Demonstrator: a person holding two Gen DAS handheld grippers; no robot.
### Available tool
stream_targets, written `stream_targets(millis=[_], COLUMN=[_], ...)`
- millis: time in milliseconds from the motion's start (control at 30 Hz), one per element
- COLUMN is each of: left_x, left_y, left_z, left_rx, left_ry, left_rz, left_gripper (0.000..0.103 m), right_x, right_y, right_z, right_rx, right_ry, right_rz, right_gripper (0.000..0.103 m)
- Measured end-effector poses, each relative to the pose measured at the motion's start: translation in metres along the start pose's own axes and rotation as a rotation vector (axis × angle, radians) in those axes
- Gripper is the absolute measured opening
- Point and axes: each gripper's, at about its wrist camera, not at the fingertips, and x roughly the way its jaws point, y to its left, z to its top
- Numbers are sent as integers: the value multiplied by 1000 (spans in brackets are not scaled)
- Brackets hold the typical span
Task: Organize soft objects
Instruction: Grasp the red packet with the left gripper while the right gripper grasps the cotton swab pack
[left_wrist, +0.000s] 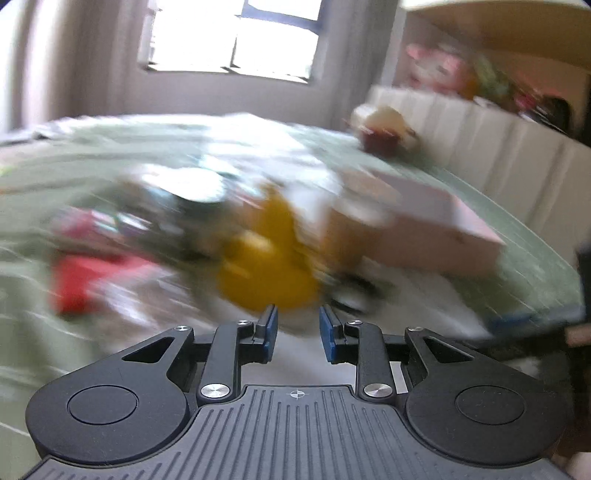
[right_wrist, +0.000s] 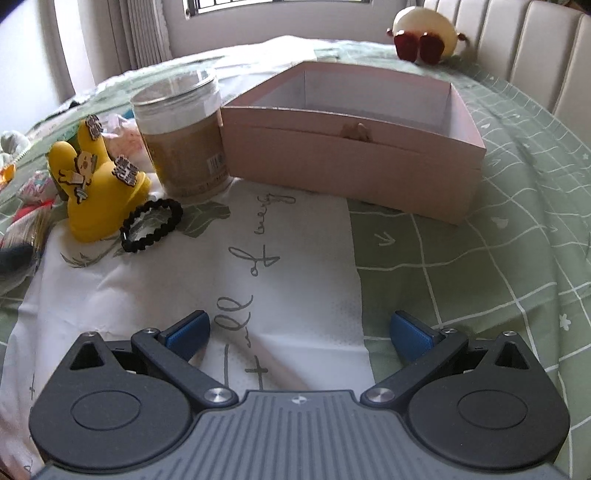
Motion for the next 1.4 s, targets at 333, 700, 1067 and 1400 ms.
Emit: stream_targets(millis=[333, 700, 1067, 1400], left_x=[-30, -16, 69, 21], left_y=[121, 170, 190, 145], left_z=[15, 30, 51, 13], left_rx=[-221, -241, -262, -118], left_ry=[-21, 27, 133, 172], left_rz=[205, 111, 19, -123], left_gripper=[29, 29, 29, 28], right_x=[-37, 2, -15, -16], right_y=[62, 226, 170, 61], right_z=[2, 29, 5, -11], right_rx=[-207, -403, -355, -166], right_ry=[-176, -162, -101, -190], right_rz=[113, 427, 404, 134], right_gripper=[94, 94, 70, 71])
